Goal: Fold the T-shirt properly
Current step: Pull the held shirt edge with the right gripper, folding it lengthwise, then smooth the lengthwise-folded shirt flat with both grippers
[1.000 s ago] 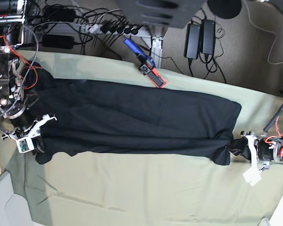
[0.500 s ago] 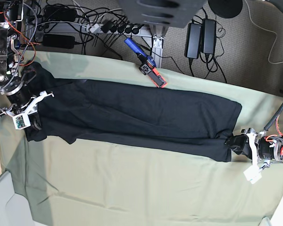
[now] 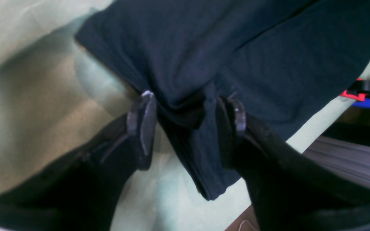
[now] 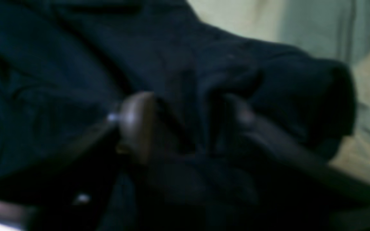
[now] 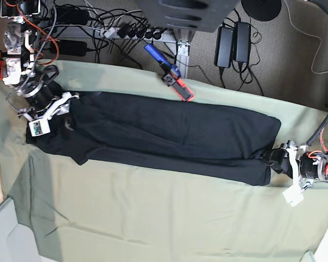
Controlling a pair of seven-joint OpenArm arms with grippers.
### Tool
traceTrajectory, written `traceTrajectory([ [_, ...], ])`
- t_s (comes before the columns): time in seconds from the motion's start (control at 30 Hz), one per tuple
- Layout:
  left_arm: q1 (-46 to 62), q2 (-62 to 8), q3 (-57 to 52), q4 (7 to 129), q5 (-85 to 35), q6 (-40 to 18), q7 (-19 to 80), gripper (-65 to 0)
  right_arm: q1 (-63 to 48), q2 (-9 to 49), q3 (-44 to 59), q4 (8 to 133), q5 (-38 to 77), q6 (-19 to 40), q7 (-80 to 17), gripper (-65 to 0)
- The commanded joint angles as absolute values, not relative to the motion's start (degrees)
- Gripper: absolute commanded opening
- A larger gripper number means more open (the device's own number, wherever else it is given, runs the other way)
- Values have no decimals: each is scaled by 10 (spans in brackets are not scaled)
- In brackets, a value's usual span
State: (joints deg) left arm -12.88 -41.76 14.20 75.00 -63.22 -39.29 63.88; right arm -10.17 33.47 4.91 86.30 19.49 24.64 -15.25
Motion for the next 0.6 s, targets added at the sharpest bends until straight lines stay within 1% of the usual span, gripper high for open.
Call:
traceTrajectory([
  [0.0,-141,-429,136,758,-633,-400,632,-314,-98,340,58,871,201,283,-140,-270],
  [0.1,-141,-431,133,758,-618,-400,632,-314,-97,328,75,875,233,283,-175,-270],
  [0.17,-141,-438,129,758,-619,-400,630,-314,-98,317,103,887,258,283,-211,-270],
  [0.3,-141,-447,107,758,-619,-400,628,-314,-101,303,186,929,330,284,-303,-270],
  [0.4,-141,-447,92,758,-624,-400,628,-314,-102,296,246,959,382,284,-349,-270],
  [0.47,-141,-446,90,758,-623,-400,628,-314,-102,296,273,974,406,284,-360,-271],
  [0.53,-141,-446,90,758,-623,-400,627,-315,-100,295,284,983,418,284,-350,-279],
  [0.57,-141,-446,90,758,-623,-400,624,-314,-98,293,285,983,418,284,-334,-317],
])
